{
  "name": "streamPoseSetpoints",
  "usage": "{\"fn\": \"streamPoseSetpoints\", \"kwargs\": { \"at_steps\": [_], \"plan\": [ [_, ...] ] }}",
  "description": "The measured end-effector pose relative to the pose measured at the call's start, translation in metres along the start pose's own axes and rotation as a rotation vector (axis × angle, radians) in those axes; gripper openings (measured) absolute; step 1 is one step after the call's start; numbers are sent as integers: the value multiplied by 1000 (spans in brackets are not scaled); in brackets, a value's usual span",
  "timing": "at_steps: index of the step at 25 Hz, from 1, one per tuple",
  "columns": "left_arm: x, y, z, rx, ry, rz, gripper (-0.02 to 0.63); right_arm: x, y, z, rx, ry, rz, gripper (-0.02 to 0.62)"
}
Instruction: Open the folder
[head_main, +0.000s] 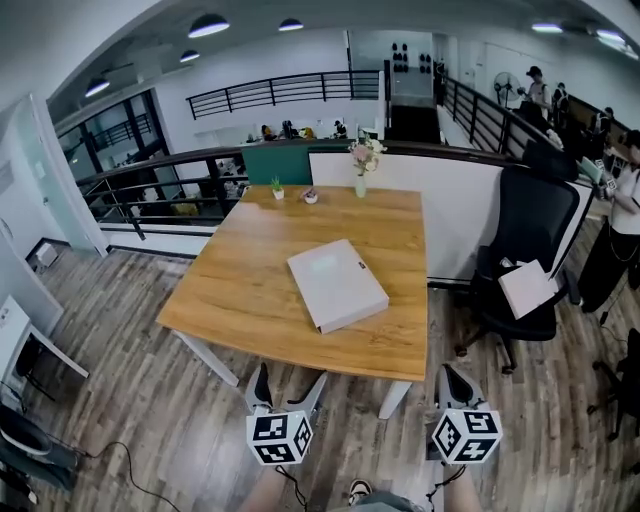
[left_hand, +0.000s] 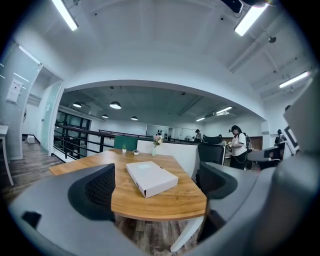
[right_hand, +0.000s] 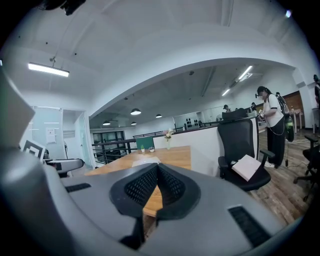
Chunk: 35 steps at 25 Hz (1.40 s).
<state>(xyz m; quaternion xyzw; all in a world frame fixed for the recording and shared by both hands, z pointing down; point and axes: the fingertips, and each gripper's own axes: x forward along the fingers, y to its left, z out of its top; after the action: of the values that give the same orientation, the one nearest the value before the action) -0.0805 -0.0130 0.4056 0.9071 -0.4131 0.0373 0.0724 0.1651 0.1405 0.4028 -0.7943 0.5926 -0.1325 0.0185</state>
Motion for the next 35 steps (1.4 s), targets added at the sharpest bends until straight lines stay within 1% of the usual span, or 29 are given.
{"fn": "streamPoseSetpoints", "kwargs": {
  "at_steps": [7, 11, 14, 21, 24, 28, 35],
  "plan": [
    [52, -9, -5, 0, 27, -28, 517, 48, -24, 6, 1, 19, 1, 2],
    [69, -6, -10, 4, 56, -38, 518, 69, -25, 2, 16, 39, 13, 2],
    [84, -1, -7, 6, 58, -42, 517, 82, -25, 2, 9, 50, 16, 2],
    [138, 13, -5, -24, 51, -85, 517, 126, -32, 4, -2, 61, -21, 2],
    [171, 19, 1, -31, 47, -121, 518, 153, -33, 15, -7, 47, -46, 2],
    [215, 37, 11, -40, 48, -160, 517, 197, -23, 32, -11, 30, -64, 2],
    [290, 73, 43, -42, 42, -224, 517, 261, -25, 63, 32, -9, -148, 2]
  ]
}}
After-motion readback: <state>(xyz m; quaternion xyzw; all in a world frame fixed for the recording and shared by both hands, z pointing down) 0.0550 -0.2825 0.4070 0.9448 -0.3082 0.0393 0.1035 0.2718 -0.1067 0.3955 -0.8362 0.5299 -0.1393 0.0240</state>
